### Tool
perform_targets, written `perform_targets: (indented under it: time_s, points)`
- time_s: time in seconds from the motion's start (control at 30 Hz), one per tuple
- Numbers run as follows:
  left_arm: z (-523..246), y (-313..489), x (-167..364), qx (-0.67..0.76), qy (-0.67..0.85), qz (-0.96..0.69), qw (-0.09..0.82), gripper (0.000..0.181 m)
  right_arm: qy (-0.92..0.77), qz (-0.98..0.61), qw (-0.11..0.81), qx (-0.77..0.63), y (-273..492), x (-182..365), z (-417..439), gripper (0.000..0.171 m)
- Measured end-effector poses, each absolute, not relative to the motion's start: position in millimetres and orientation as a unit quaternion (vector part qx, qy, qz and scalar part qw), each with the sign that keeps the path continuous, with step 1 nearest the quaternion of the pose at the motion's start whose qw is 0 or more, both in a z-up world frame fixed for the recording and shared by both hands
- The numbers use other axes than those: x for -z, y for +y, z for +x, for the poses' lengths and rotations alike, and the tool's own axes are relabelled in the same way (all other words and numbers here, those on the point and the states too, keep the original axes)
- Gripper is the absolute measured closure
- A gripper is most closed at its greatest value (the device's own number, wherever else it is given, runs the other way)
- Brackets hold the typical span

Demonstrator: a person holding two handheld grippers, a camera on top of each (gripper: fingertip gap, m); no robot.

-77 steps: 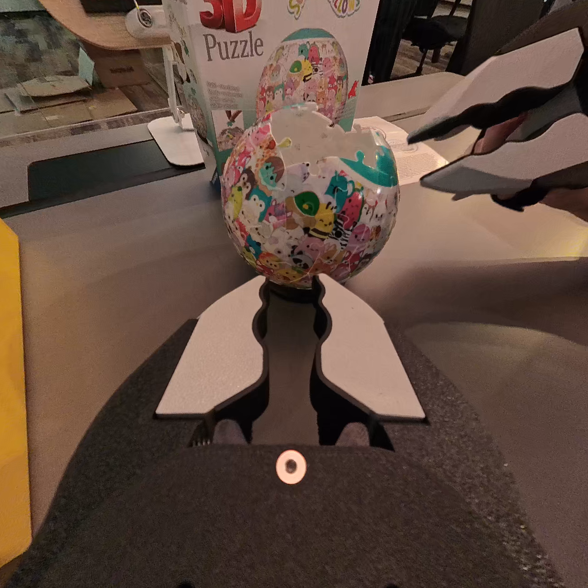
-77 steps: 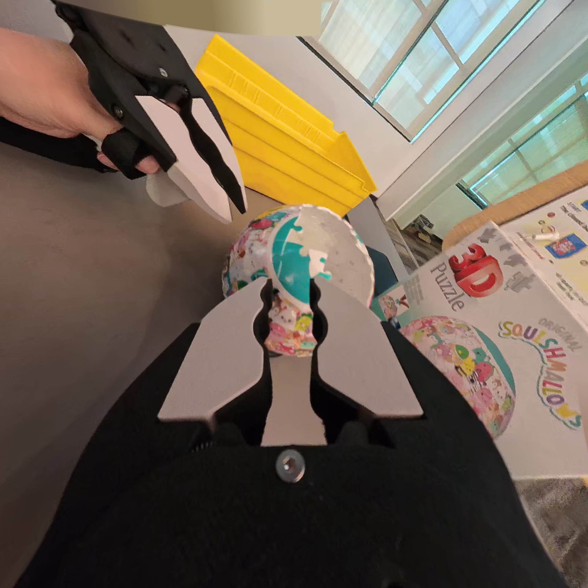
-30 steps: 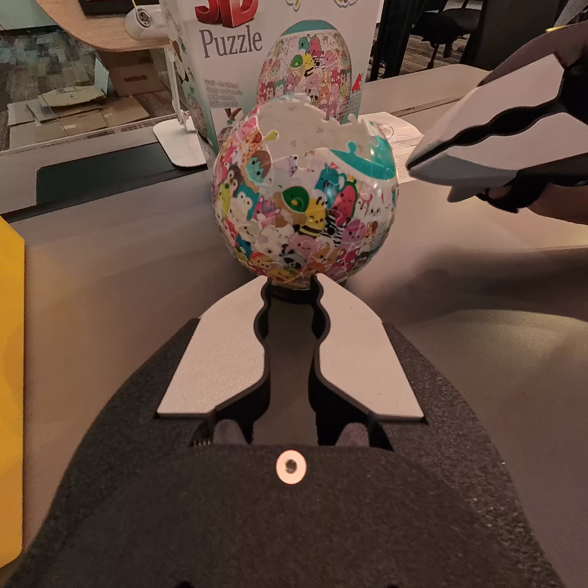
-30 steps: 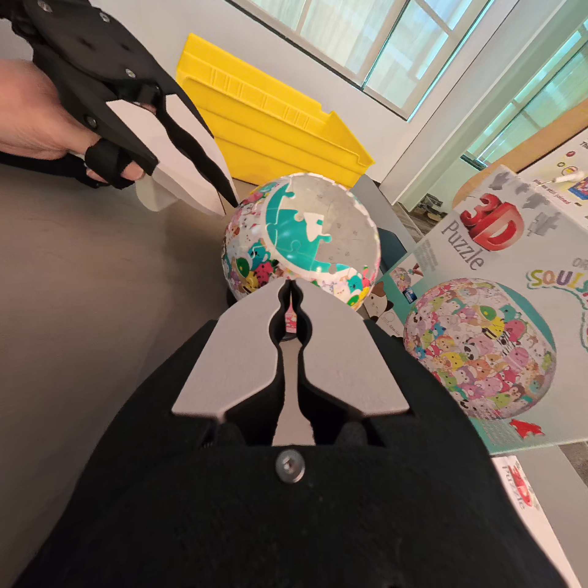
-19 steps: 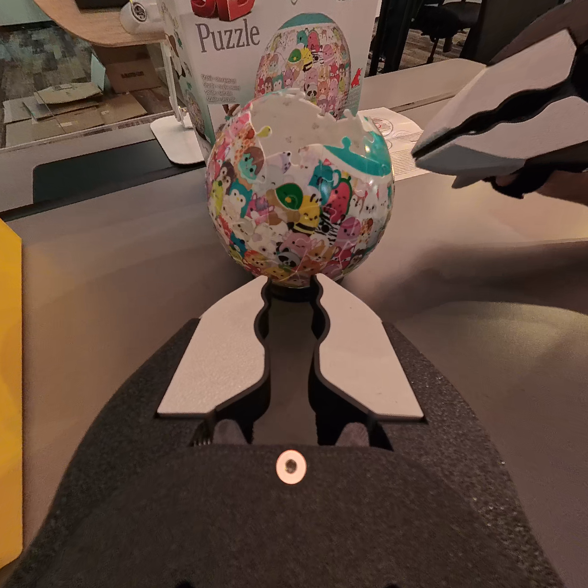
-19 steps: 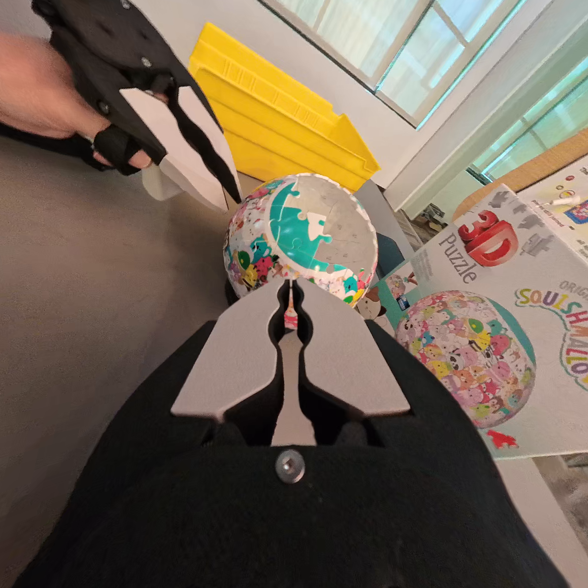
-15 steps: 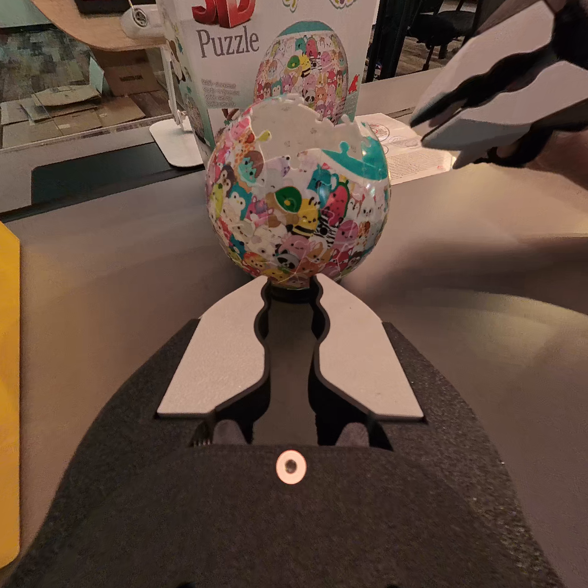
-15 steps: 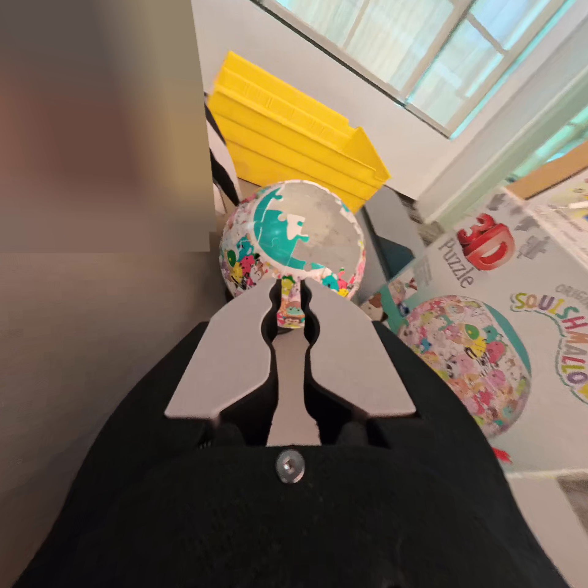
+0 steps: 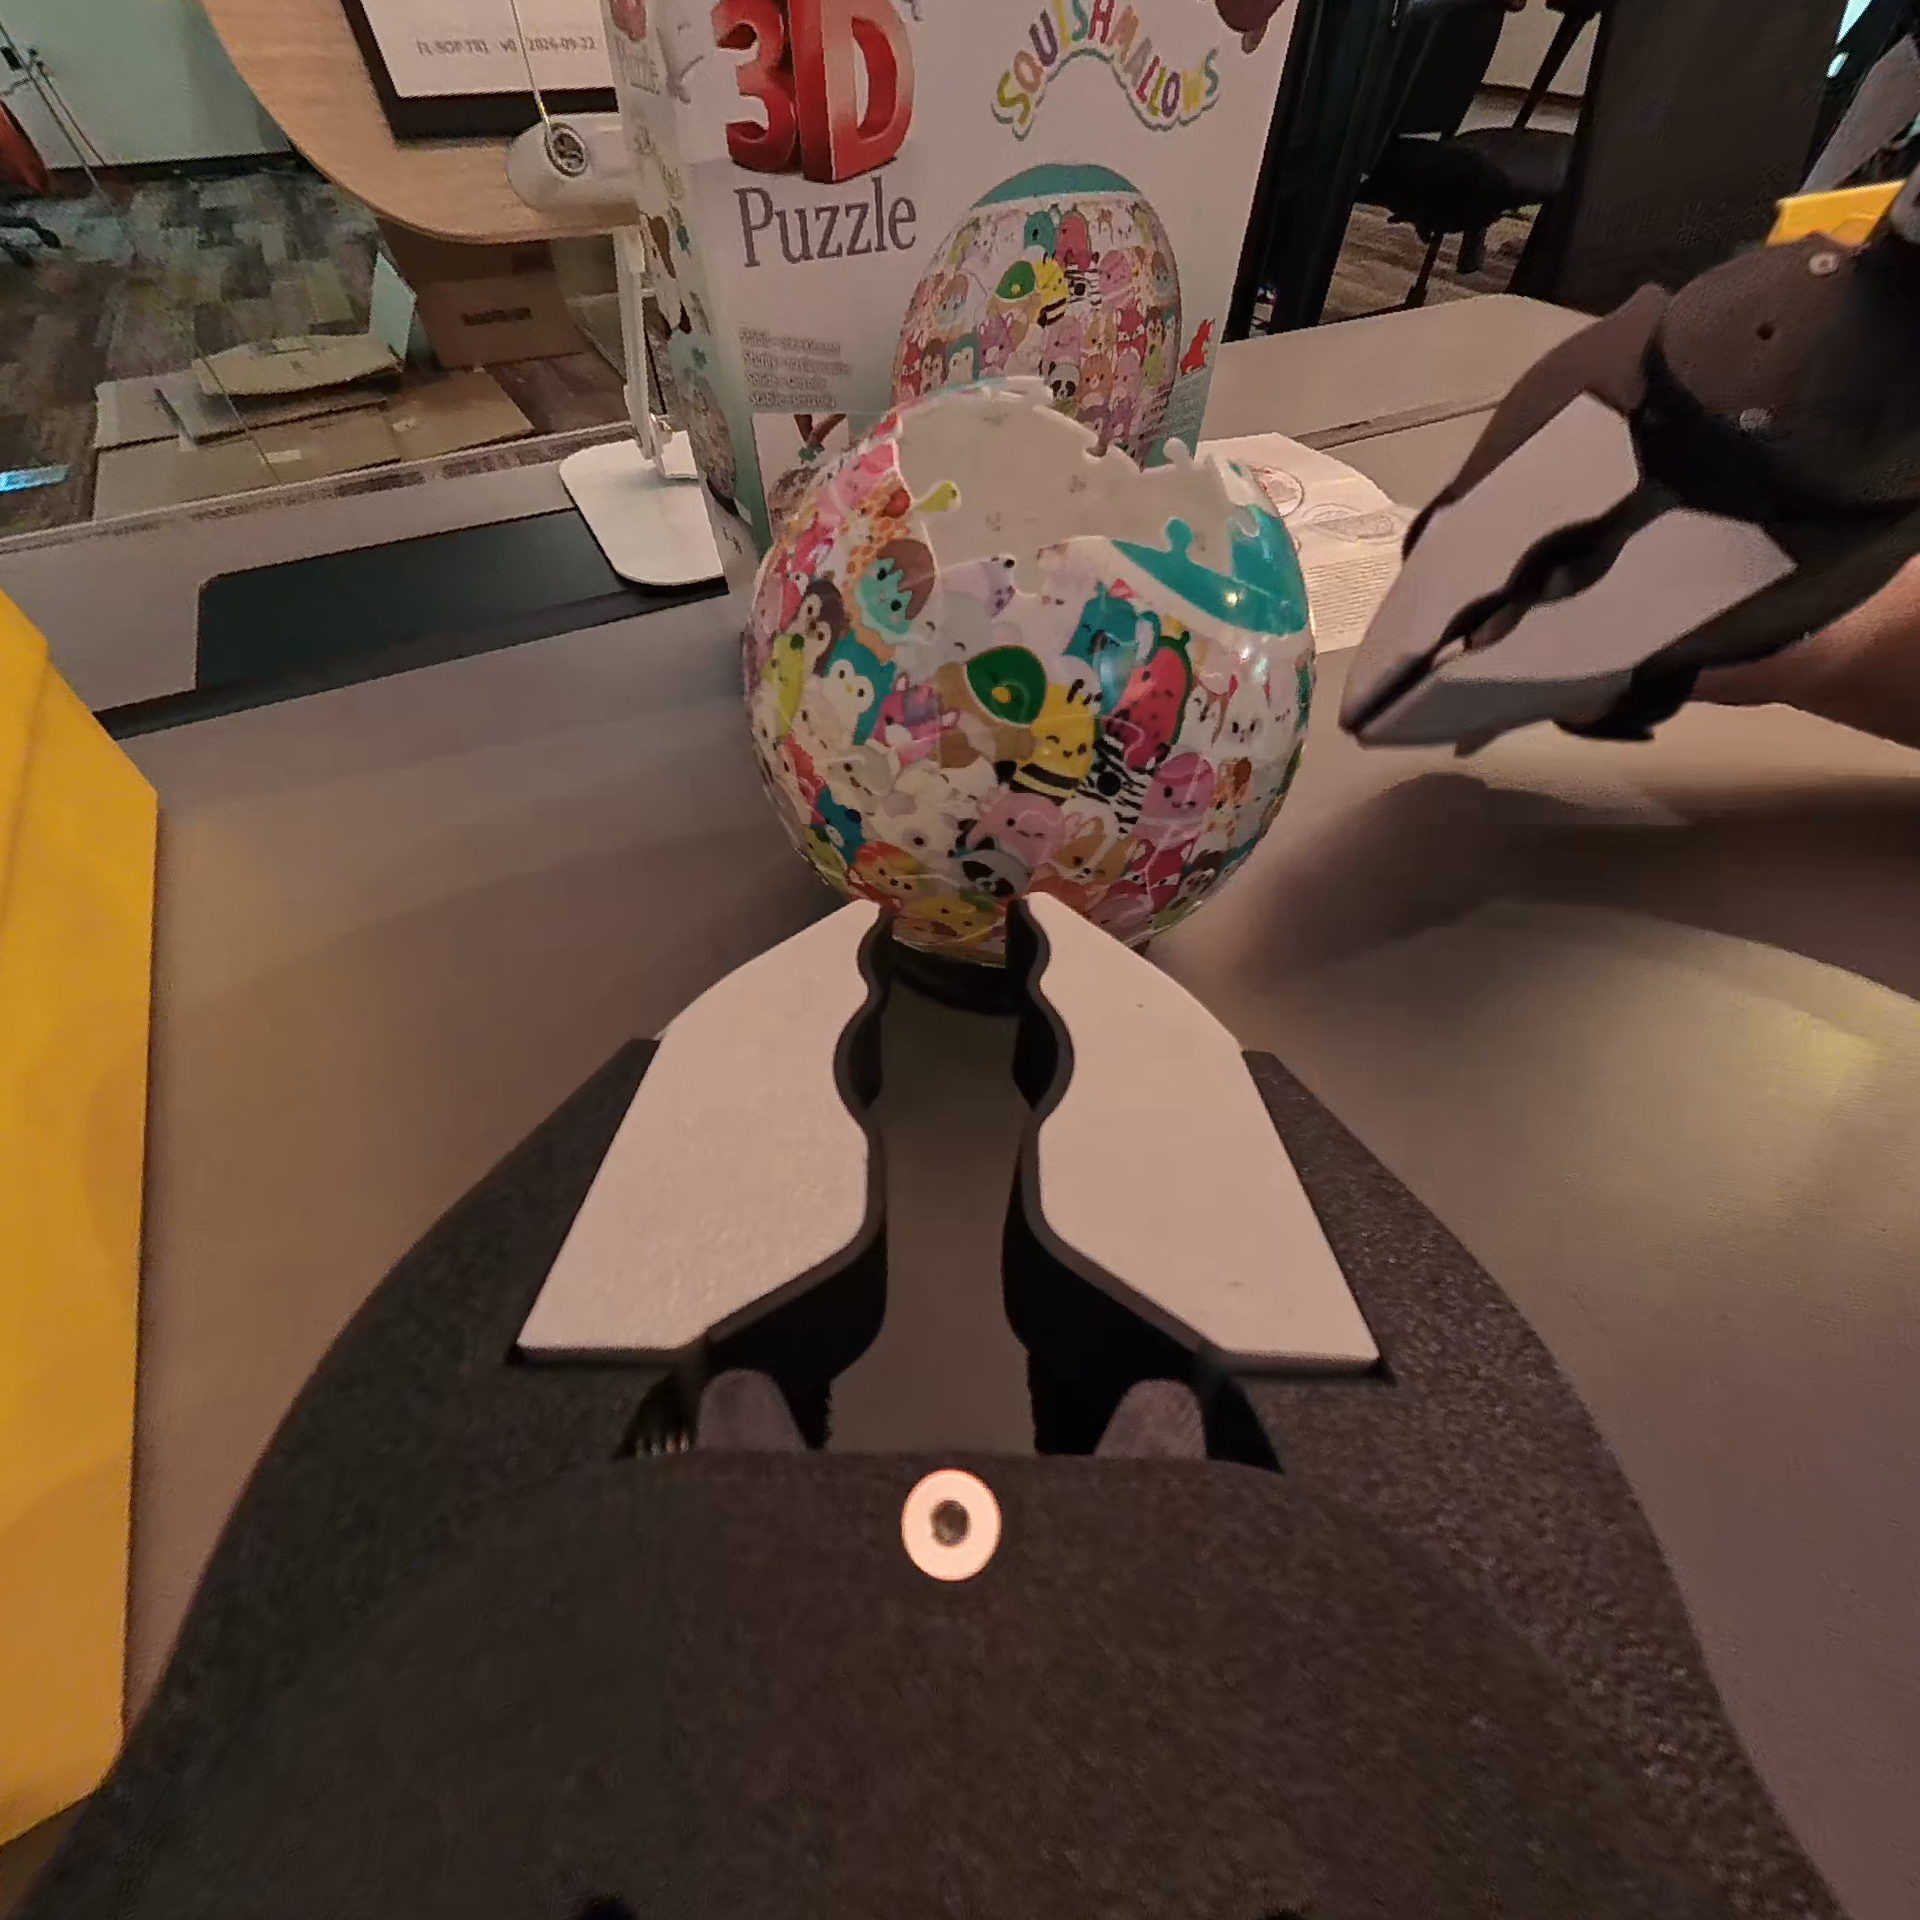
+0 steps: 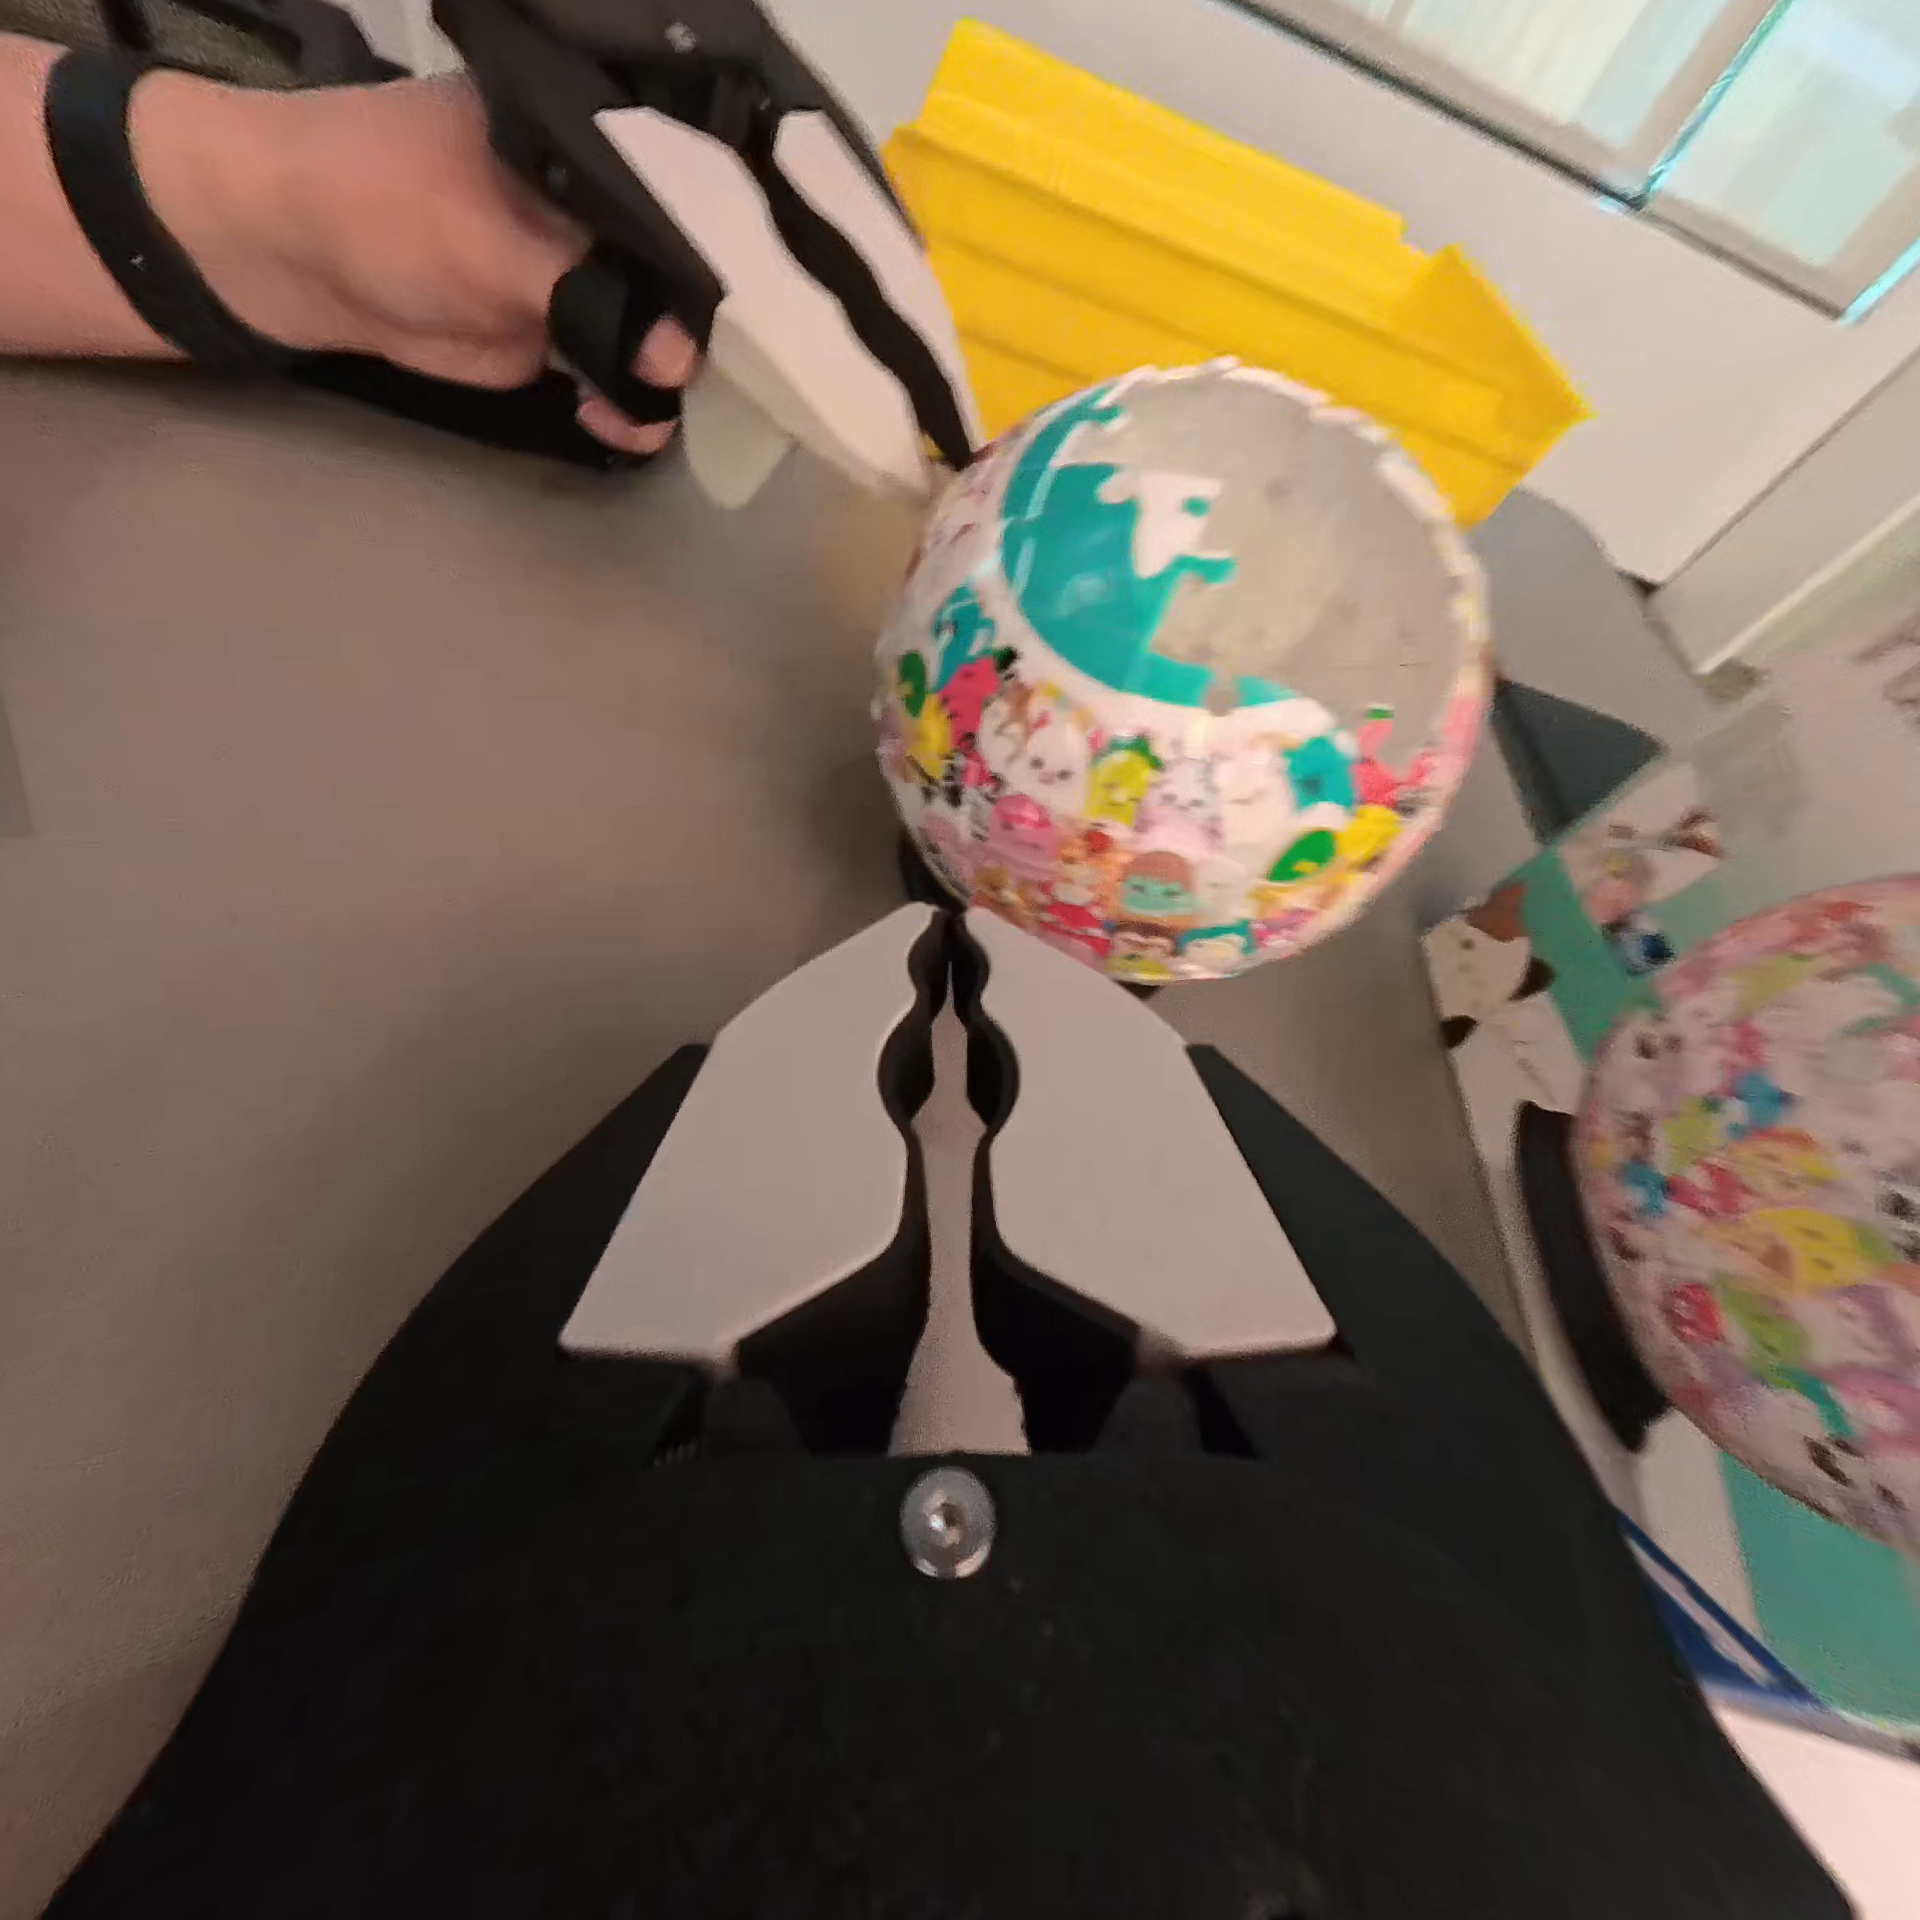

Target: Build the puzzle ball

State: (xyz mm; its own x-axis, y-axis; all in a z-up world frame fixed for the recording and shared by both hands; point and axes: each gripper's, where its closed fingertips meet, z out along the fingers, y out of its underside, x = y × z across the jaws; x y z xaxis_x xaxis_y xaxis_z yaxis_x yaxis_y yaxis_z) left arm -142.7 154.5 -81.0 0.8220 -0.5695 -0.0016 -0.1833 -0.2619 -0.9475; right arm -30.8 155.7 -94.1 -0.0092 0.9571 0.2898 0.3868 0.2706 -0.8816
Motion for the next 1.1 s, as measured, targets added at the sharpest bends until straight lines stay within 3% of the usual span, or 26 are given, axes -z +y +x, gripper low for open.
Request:
perform_targets:
  time_s: [1.1]
  points:
    - [-138, 154, 92, 0.153, 0.261, -0.788, 0.536, 0.162, -0.619, -0.541, 0.494, -0.283, 165, 105, -43, 0.171]
